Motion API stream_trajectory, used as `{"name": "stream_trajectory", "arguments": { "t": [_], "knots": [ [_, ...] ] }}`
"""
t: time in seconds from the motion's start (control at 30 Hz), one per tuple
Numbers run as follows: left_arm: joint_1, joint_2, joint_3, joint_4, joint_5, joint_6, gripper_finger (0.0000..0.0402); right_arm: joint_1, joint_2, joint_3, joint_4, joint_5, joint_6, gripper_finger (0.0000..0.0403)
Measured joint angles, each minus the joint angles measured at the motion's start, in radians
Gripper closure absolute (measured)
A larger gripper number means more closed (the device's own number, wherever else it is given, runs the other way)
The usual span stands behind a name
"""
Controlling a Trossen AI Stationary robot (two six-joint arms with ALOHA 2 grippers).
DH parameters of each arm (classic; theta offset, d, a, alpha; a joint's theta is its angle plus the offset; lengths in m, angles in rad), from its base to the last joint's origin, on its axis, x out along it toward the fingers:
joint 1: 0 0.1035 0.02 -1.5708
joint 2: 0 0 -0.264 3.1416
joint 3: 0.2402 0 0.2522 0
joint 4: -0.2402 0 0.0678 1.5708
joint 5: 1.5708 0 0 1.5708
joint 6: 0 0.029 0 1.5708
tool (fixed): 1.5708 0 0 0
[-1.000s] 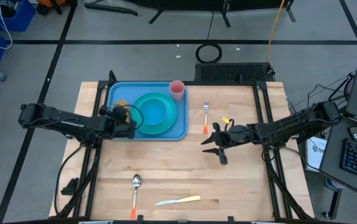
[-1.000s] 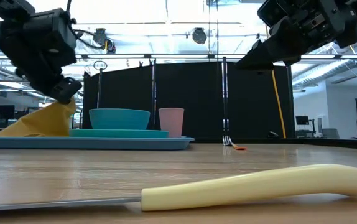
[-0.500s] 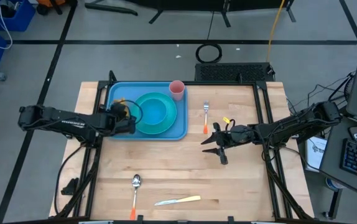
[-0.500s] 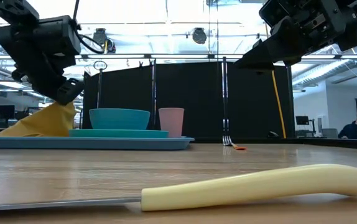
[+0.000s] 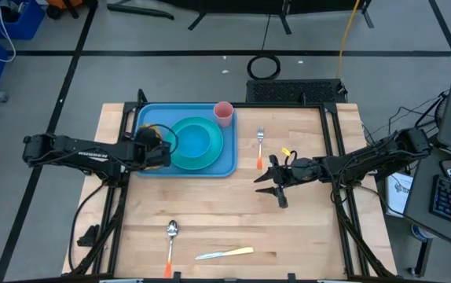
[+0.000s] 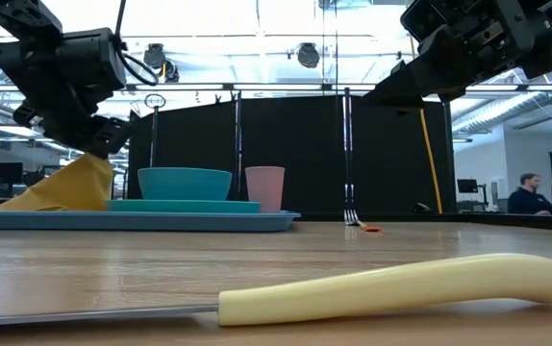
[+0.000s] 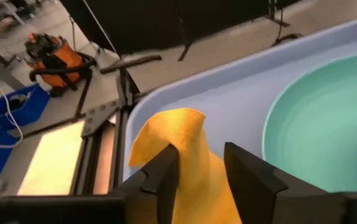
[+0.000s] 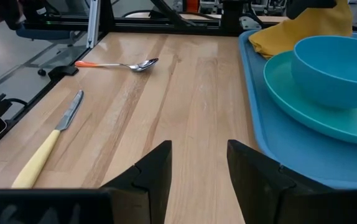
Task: Set up tray
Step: Put the yellow napkin to the left of the green plate on the blue serving tray
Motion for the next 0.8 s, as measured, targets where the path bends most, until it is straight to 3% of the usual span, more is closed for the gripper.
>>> {"name": "stream_trajectory", "arguments": {
  "t": [0.43, 0.67, 0.8],
  "knots": [
    [0.0, -0.003, 0.001, -0.003, -0.054, -0.046, 0.02, 0.0, 0.0, 0.0, 0.0, 0.001, 0.001, 0.0259],
    [-0.003, -0.003, 0.001, 0.029, 0.204, -0.025, 0.0202, 0.0, 0.0, 0.0, 0.0, 0.001, 0.001, 0.0259],
    [-0.005, -0.003, 0.001, 0.024, 0.268, -0.069, 0.0226, 0.0, 0.0, 0.0, 0.0, 0.001, 0.003, 0.0259]
  ]
}}
